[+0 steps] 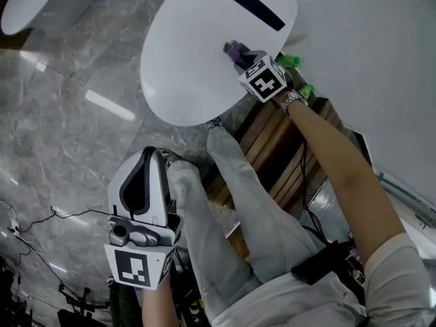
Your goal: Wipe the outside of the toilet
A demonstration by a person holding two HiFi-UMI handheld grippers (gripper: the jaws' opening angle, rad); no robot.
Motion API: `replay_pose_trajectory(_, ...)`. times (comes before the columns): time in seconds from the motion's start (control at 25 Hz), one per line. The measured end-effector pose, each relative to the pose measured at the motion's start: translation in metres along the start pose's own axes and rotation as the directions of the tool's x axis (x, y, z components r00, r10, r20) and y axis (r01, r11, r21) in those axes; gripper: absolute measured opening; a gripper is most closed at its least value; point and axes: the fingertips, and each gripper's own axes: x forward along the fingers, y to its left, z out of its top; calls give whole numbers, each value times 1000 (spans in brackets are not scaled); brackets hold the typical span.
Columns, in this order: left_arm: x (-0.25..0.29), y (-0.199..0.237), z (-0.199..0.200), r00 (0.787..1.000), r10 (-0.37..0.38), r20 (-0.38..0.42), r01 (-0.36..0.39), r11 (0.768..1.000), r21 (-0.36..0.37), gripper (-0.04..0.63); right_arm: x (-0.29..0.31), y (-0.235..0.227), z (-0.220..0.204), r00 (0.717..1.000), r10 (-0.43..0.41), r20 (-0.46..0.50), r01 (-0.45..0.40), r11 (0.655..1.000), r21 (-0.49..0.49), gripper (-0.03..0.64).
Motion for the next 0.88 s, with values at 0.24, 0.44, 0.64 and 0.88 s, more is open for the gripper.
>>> replay_pose_trajectory(0.24,-35,26,8,998,52,32,-51,999,-8,3,2,53,10,1000,23,-9,-23,1000,19,94)
replay_pose_trajectory(0.44,-55,34,10,994,93,58,-92,995,-25,3,3,113,27,995,103,17,-103,994,27,92)
replay_pose_trajectory(0.64,-65,41,7,991,118,68,-115,992,-44,3,6,165,43,987,157,32,-159,985,71,89)
replay_pose_trajectory(0.88,-73,49,12,986,140,86,-136,989,-53,3,9,205,58,970,243,32,-245,965,93,87)
